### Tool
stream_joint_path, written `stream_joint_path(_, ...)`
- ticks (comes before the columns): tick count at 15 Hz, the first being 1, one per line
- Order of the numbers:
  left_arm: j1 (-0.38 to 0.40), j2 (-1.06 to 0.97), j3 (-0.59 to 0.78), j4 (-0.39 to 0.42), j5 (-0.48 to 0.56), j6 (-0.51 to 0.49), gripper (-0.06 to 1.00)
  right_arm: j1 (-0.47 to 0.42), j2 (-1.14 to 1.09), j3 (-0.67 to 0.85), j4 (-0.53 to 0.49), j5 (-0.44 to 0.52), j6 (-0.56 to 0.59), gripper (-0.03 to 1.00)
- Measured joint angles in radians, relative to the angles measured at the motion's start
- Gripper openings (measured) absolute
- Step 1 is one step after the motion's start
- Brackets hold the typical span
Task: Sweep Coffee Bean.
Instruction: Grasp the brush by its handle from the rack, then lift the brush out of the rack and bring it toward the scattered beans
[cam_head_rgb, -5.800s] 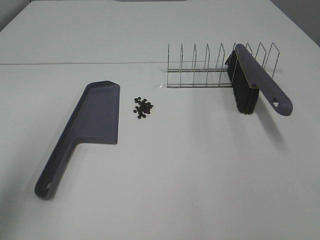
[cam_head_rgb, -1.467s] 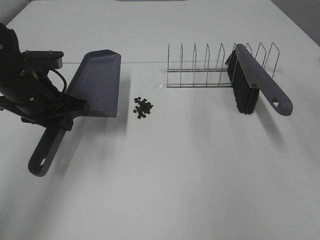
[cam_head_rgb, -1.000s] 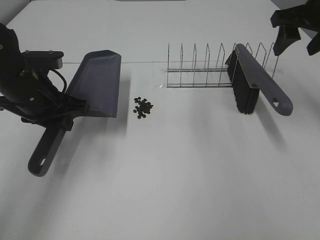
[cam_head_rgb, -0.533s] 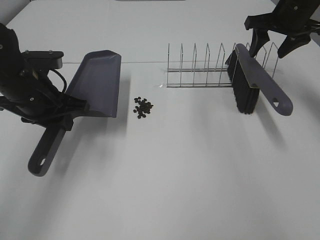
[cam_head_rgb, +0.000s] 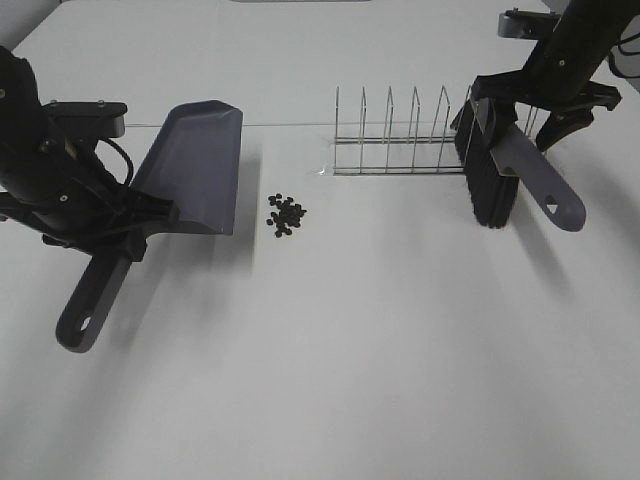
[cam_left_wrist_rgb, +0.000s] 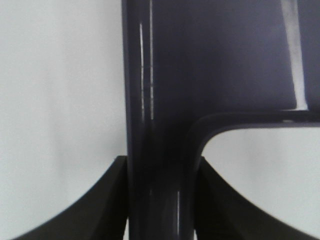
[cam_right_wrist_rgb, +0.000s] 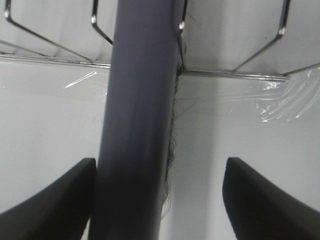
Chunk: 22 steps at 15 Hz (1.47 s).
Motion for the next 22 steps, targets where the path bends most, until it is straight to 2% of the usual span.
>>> stream_joint_path(3,0.000,0.000,0.000,0.000,0.000,0.000,0.36,0.000,0.037,0.000,0.001,-0.036,0.005,0.63)
stream_joint_path(4,0.000,0.000,0.000,0.000,0.000,0.000,0.36,0.000,0.038,0.000,0.003,-0.036,0.005,0.57)
stream_joint_path(5,0.000,0.000,0.000,0.000,0.000,0.000,0.36,0.001,0.038,0.000,0.015,-0.036,0.005,0.43)
stream_joint_path(6,0.000,0.000,0.000,0.000,0.000,0.000,0.36,0.007,0.038,0.000,0.022,-0.036,0.005,0.35)
stream_joint_path(11,0.000,0.000,0.000,0.000,0.000,0.000,0.36,0.009,0.038,-0.003,0.054,-0.026,0.006,0.35)
stream_joint_path(16,0.000,0.000,0.000,0.000,0.000,0.000,0.36,0.008,-0.024,-0.122,0.042,0.103,0.008,0.35)
stream_joint_path(19,0.000,0.000,0.000,0.000,0.001,0.000,0.36,0.008,-0.137,-0.140,0.028,0.177,0.056,0.35)
stream_joint_path(22,0.000,0.000,0.000,0.000,0.004,0.000,0.36,0.010,-0.202,-0.134,-0.023,0.196,0.086,0.35)
